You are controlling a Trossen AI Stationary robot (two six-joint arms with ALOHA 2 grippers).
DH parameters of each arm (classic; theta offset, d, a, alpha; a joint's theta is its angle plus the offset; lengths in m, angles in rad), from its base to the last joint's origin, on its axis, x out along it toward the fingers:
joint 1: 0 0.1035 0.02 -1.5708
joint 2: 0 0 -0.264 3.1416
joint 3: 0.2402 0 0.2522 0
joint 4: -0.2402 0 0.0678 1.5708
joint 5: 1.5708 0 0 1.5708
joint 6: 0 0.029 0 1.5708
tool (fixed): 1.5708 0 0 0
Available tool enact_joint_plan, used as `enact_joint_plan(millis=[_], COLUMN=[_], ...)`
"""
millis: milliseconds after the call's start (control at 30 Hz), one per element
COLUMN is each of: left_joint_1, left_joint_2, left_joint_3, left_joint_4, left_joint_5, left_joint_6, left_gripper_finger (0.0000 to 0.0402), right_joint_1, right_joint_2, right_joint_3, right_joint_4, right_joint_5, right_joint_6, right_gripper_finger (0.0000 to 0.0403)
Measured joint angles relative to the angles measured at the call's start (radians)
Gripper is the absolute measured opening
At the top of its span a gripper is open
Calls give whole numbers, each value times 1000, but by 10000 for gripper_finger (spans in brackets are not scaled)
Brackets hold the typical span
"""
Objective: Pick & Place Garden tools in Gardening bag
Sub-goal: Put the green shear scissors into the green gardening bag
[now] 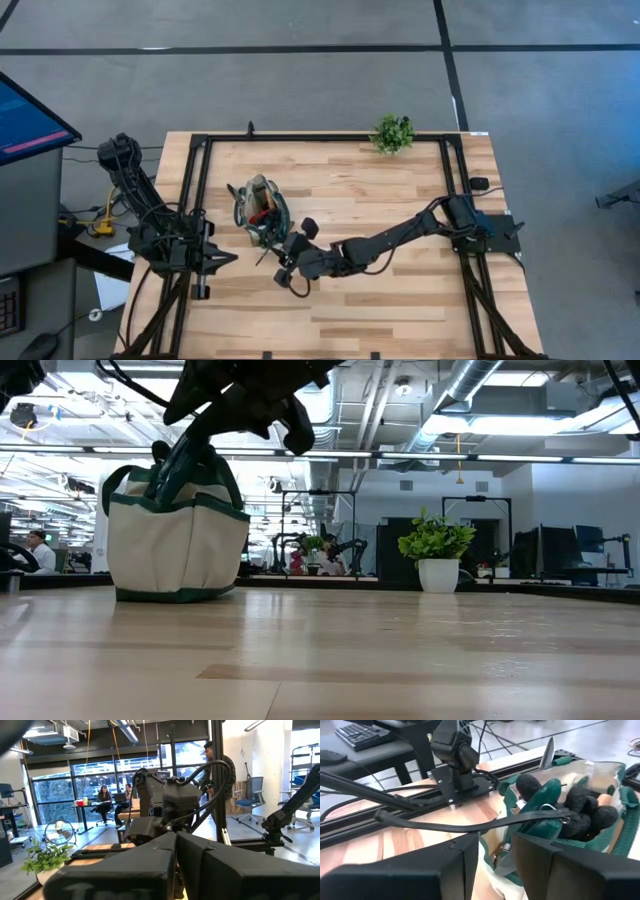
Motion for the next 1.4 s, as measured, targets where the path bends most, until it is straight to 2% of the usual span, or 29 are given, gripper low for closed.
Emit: enact_joint_plan(millis=[433,633,933,1033,1167,1300,1400], left_joint_1=[0,0,0,0,0,0,0], left_joint_2=[0,0,0,0,0,0,0], left_joint_3=[0,0,0,0,0,0,0], left_joint_4=[-3,-8,-10,-10,-11,-11,-13], left_joint_5=[-17,-59,-61,-61,-61,-61,-61], left_joint_6=[0,0,0,0,0,0,0], left_gripper_finger=[6,6,4,3,3,3,3], right_joint_1=[1,19,35,13,-15,-25,-29], right_joint_2=[-1,-68,-98,-94,-94,-94,-101], right_joint_3=[0,-1,0,0,0,0,-1], right_joint_4=[-62,-182,-239,-325,-343,-325,-320], right_joint_5=[-19,-147,-100,-208,-319,-320,-254], right_joint_6=[23,56,-30,21,87,86,101], right_gripper_finger=[109,105,90,109,161,210,223])
